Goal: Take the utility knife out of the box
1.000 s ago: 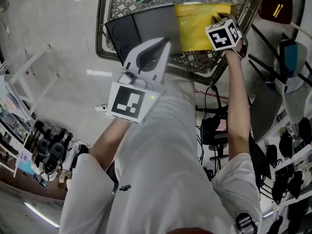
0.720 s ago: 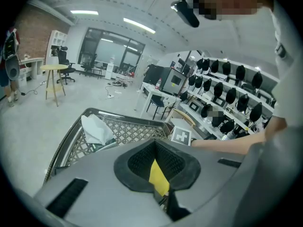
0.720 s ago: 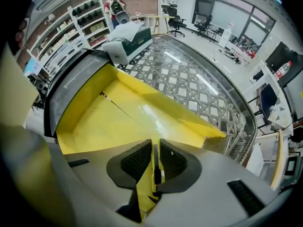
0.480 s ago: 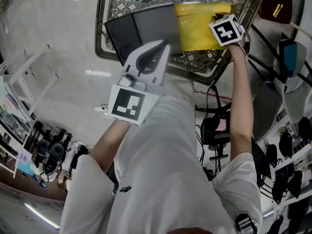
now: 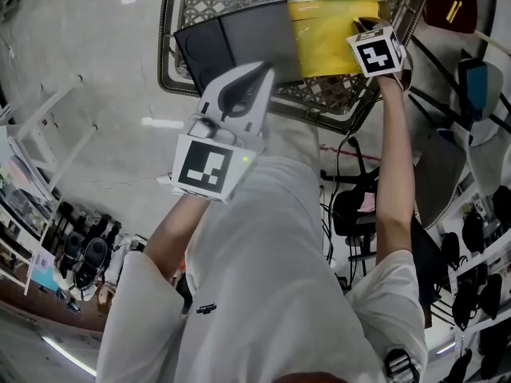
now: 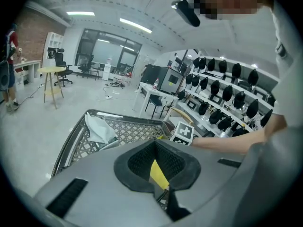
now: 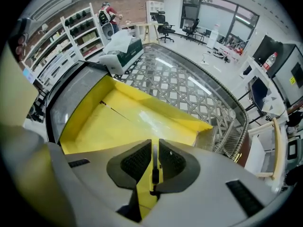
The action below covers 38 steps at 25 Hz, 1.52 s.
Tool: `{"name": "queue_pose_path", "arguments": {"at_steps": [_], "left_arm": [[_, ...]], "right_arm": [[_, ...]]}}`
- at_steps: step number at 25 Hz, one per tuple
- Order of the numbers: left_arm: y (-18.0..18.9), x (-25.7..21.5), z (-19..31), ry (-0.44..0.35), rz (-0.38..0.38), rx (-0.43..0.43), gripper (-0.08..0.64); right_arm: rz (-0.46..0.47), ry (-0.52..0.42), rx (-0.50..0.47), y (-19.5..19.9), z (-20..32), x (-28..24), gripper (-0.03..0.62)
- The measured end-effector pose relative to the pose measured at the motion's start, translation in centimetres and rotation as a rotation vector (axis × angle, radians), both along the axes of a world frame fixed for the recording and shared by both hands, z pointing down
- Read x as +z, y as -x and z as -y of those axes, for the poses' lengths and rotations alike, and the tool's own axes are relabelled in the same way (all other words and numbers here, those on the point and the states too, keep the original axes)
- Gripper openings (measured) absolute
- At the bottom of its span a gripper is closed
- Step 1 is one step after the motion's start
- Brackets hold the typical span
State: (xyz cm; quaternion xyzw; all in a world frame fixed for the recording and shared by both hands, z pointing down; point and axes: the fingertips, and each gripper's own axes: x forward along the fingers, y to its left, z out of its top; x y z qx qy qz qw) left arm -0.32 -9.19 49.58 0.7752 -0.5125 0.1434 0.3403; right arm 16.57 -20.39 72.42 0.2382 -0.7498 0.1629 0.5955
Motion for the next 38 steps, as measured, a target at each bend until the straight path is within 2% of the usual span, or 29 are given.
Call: {"name": "queue_pose_path", "arguments": {"at_steps": [10, 15, 24, 30, 38], "left_arm": [[0.7, -3.4, -1.1, -0.067, -0.011, 0.044, 0.002], [1.9, -5.7, -2.1, -0.116, -0.011, 0.069, 0.002], [4.6, -8.3, -4.1, -0.148, -0.002, 0.099, 0.002], [6.2, -10.9, -5.3, -0.185, 0.009, 0.102, 0.002], [7.4, -14.7, -5.4, -0.256, -0.013, 0.085, 0.002]], "right_arm": [[0.082, -0.1, 0.063, 1.1, -1.7, -6.3, 0.04], [0.138, -0.171, 0.123, 2.0, -2.9, -10.9, 0.04], [0.266, -0.311, 0.187, 5.0, -5.3, -19.6, 0.04], [0.342, -0.442, 0.22, 6.9, -7.3, -26.7, 0.04], [0.49, -0.649, 0.299, 9.2, -9.6, -35.8, 0.04]]}}
